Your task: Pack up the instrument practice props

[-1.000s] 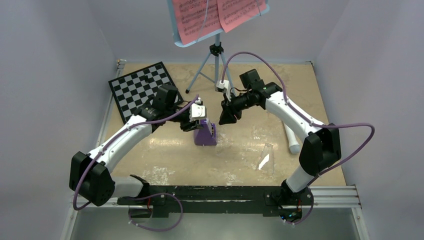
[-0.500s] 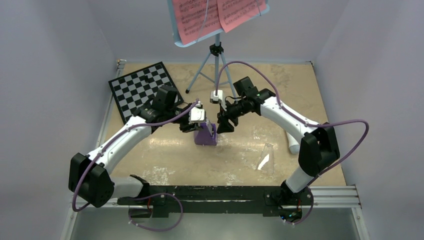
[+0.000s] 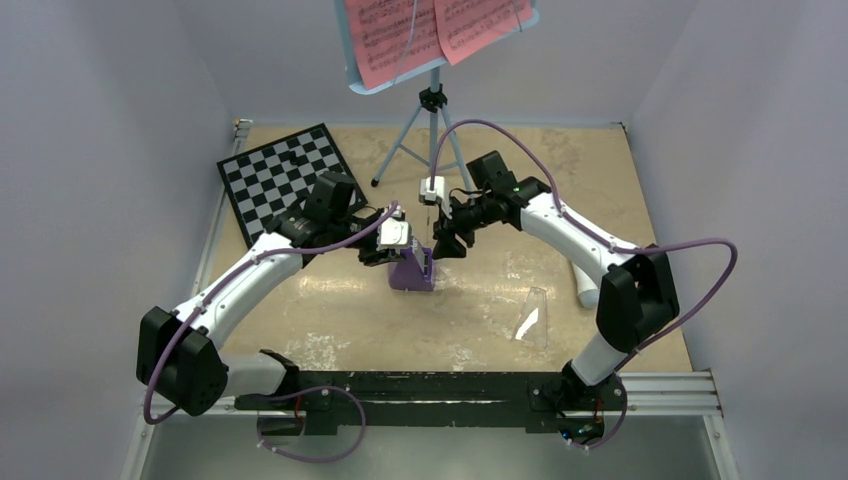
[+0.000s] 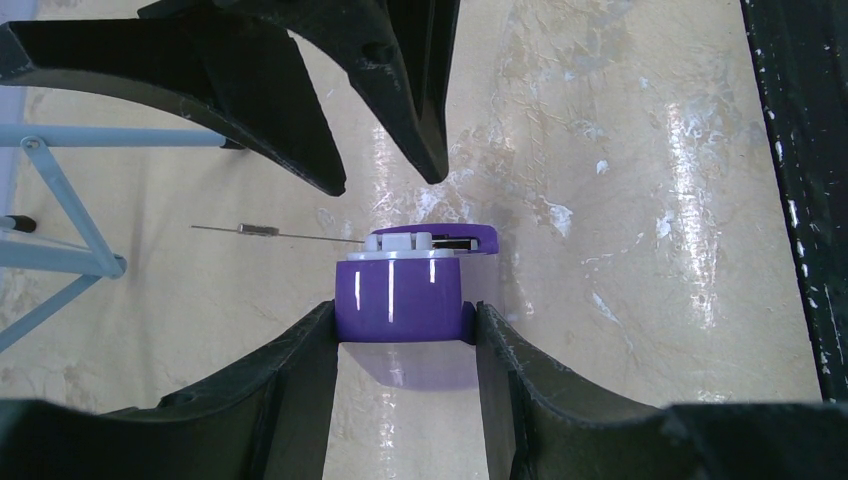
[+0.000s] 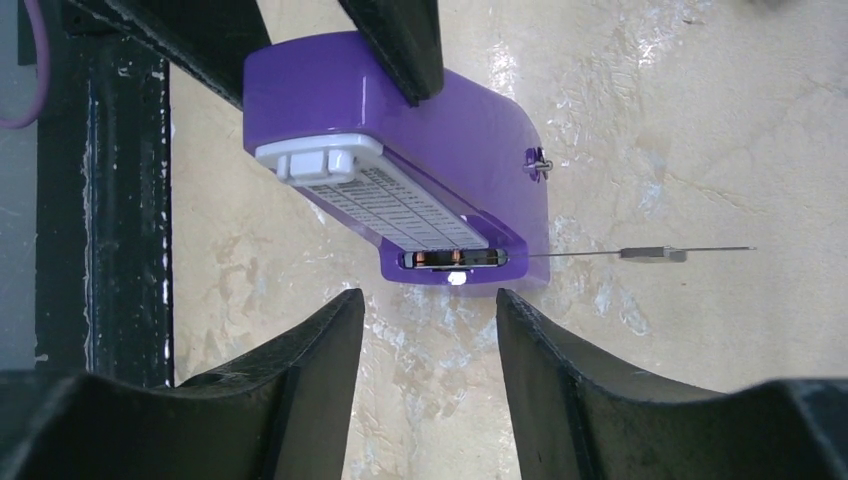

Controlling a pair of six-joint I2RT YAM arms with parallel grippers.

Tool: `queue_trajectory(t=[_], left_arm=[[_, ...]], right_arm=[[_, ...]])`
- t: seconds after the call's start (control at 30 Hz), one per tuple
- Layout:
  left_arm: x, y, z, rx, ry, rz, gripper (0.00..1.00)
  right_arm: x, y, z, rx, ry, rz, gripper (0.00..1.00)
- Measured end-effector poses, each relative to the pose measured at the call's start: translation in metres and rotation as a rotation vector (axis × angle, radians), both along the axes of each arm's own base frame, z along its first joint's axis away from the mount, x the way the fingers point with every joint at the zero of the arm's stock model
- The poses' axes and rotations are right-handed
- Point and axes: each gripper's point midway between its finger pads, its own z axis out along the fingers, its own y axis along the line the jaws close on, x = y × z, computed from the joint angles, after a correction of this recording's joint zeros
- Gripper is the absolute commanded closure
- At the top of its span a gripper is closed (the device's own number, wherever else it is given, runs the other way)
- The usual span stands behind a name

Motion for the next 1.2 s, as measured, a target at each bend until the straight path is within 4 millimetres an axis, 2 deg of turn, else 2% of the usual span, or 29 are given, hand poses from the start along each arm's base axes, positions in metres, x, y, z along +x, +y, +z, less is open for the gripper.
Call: queue_trajectory(t=[0.13, 0.4, 0.7, 0.93, 1.2], left_arm=[[0.000, 0.000, 0.000, 0.000, 0.000, 0.000, 1.00], [0.000, 0.000, 0.000, 0.000, 0.000, 0.000, 1.00], [0.000, 0.000, 0.000, 0.000, 0.001, 0.001, 1.00], [0.000, 0.000, 0.000, 0.000, 0.001, 0.001, 1.00], [-0.001, 0.000, 0.000, -0.003, 0.007, 0.002, 1.00]], right_arm=[[0.007, 0.003, -0.004, -0.008, 0.018, -0.034, 0.51], [0.016, 0.006, -0.020, -0.042, 0.092, -0.094, 0.51], [0.018, 0.009, -0.012, -0.026, 0.110, -0.116, 0.51], [0.023, 0.000, -0.014, -0.033, 0.082, -0.098, 0.46], [0.016, -0.007, -0.018, -0.050, 0.060, -0.032, 0.44]])
